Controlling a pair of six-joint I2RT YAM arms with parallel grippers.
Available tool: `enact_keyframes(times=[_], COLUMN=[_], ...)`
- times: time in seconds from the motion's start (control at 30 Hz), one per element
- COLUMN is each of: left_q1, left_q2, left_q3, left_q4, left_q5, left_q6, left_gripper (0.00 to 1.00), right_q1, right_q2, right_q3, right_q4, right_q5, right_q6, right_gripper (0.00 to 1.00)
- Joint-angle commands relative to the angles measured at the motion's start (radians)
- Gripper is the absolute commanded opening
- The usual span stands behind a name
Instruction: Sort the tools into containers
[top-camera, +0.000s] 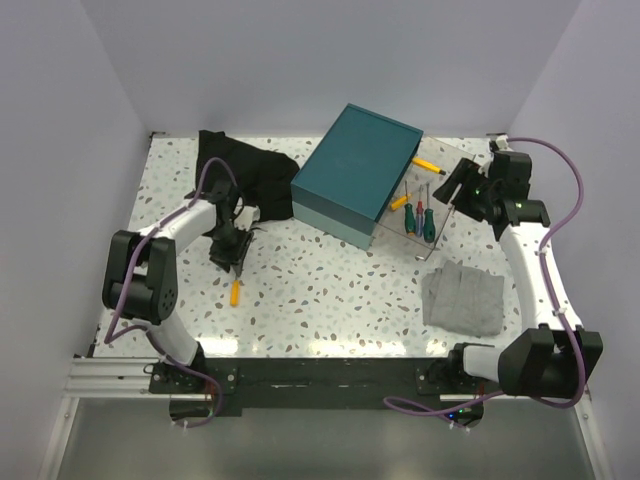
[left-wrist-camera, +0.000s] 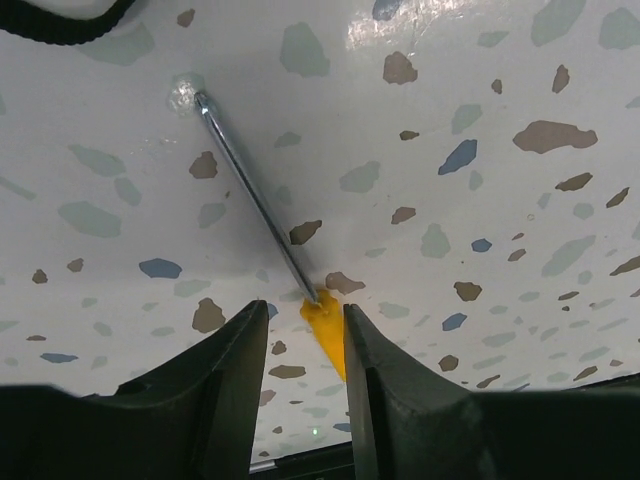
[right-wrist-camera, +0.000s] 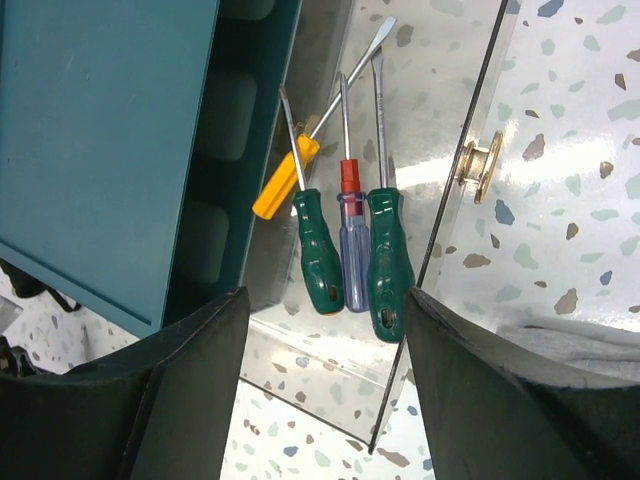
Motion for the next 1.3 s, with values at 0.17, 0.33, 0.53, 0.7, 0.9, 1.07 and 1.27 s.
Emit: enact_keyframes(times=[0.17,0.33,0.53,0.7,0.9,1.07,1.27], left_q1=[-0.017,-0.017,-0.017,-0.014,-0.018,-0.059,-0.28], left_q2=[0.089,0.138,0.118,0.039,-0.142,-0.238,-0.077], left_q3=[0.038,0.036,0.061,0.105,0.188,0.312,0.573], left_q4=[-0.017,-0.015,-0.017,-0.047,0.027,0.239,0.561], left_q5=[0.036,0.053,0.126,0.23,0.497,0.747,0.711], left_q6=[-0.009,-0.01,0.026,0.083,0.106,0.021,-0.188], left_gripper=[0.35,0.21,0.0,0.0,0.0,0.0,0.0], right_q1=[-0.014,-0.017,-0.021,-0.026,-0.038,-0.072,-0.109], right_q2=[0.032,0.056,0.052,0.033,0.0,-0.01,0.007], right_q3=[0.041,0.044,0.057,0.061,0.057,0.049,0.017], right_q4=[0.017,0.038,0.035,0.04,0.024,-0.02,-0.034], right_q5=[-0.01,-0.012,-0.009,-0.007,0.049,0.125,0.174], right_q6=[-0.02,-0.01,-0.011,-0.011,-0.014,0.009,0.038], right_gripper=[0.66,0.66,0.66,0.66,0.65,0.65,0.65])
